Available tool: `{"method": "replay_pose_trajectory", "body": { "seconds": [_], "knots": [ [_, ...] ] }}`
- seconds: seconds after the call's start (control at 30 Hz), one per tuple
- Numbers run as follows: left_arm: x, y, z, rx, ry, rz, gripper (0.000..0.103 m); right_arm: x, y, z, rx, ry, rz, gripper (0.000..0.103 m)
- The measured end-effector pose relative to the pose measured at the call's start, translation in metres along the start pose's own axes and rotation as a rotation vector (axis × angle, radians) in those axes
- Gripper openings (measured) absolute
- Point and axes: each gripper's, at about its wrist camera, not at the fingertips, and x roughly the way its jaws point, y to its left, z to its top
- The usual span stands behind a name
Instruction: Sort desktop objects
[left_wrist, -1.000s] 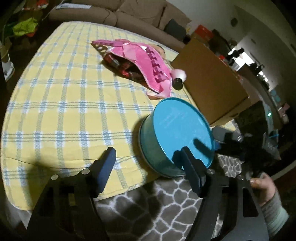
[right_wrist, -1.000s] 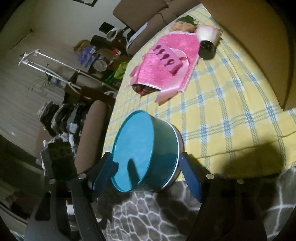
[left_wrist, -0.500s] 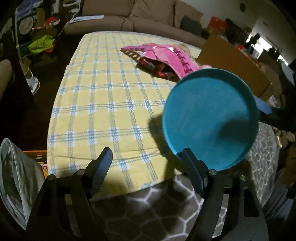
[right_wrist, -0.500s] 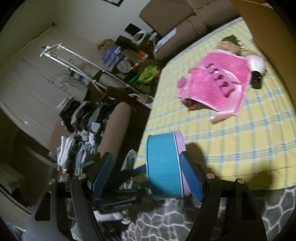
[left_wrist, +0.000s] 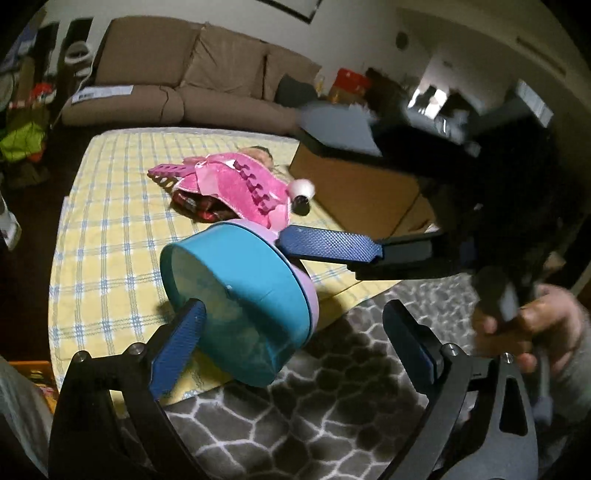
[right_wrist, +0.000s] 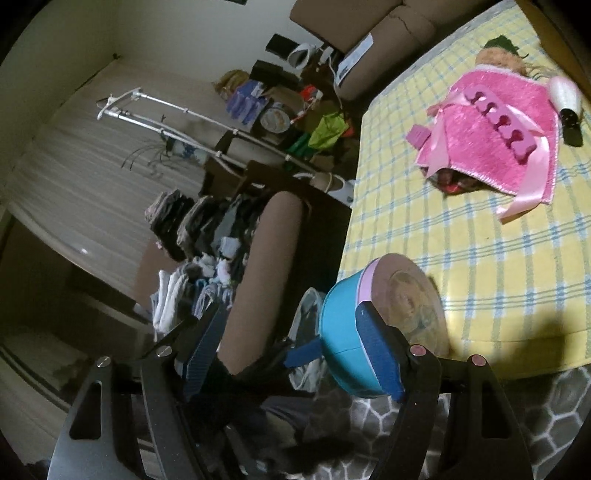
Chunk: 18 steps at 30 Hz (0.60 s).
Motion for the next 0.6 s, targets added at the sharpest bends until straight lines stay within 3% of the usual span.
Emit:
{"method": "replay_pose_trajectory", "body": {
  "seconds": [0.17,0.2,0.3,0.37,0.43,0.53,0.6],
  "knots": [
    [0.025,-0.003,0.003,0.016,0.038,0.138,0.094,0.002,-0.003,0.000,0.044,0.020,0.036,0.076],
    [0.028,-0.001,0.002,0.012,0.050,0.150,0.084,0.000,-0.004,0.000,0.049,0.020,0.037,0.076],
    [0.037,0.013,0.000,-0.049,0.086,0.126,0.075,-0.012,-0.012,0.004,0.061,-0.015,0.029,0.077],
    [0.041,0.025,-0.003,-0.088,0.113,0.127,0.065,-0.024,-0.022,0.007,0.064,-0.061,-0.025,0.079],
    [0.037,0.036,-0.005,-0.126,0.112,0.103,0.061,-0.026,-0.036,0.009,0.085,-0.073,-0.071,0.081],
    [0.023,0.042,-0.006,-0.147,0.067,0.095,0.069,-0.013,-0.053,0.006,0.134,-0.046,-0.035,0.081],
    [0.018,0.045,-0.003,-0.146,0.028,0.143,0.094,0.001,-0.056,0.005,0.156,-0.027,0.016,0.081]
  ]
}}
